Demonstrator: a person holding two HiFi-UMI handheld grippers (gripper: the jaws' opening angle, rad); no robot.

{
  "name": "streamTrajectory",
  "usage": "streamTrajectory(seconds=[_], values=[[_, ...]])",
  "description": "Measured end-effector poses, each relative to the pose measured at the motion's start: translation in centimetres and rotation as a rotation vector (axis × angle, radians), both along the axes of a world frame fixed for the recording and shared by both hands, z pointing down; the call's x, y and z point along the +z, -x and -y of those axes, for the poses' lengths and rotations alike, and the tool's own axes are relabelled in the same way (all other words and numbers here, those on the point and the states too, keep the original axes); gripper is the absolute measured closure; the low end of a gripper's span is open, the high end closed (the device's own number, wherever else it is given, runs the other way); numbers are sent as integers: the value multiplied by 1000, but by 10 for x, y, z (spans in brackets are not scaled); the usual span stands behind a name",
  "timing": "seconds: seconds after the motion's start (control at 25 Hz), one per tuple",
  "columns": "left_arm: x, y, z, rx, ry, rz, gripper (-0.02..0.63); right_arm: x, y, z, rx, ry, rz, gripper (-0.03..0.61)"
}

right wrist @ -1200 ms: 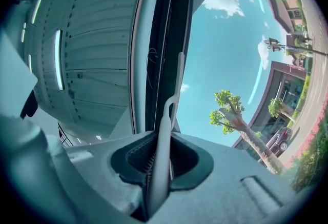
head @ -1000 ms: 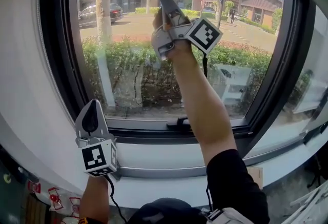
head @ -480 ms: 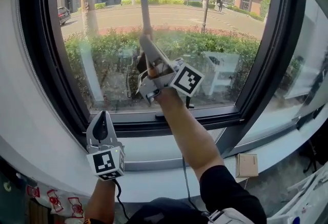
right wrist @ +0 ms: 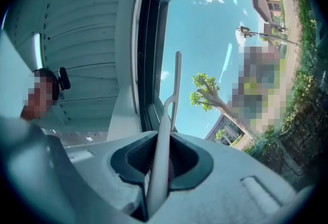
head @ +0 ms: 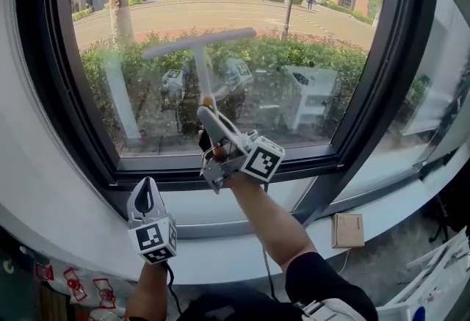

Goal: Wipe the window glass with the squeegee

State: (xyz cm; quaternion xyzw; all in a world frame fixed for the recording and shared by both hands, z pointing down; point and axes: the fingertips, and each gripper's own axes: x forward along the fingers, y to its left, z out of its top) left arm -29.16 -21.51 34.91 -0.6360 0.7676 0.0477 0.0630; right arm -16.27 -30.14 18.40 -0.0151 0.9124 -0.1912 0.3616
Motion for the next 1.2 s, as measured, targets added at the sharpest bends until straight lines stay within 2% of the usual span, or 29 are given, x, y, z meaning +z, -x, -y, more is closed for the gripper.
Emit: streamTrajectory(seconds=[0.28,0.56,0.92,1.2], values=[[7,1,-2,-6,19,15,595,9,-3,3,18,2,-26,529],[-27,-6,-3,-6,-43,56,595,-7,-18,1,8,-28,-12,529],[-116,-40,8,14,-191,143,595,-134,-74,28,7,-164,90,529],[-163,-74,21,9,-278,172,595,-224,-108,58,20,-197,140,529]])
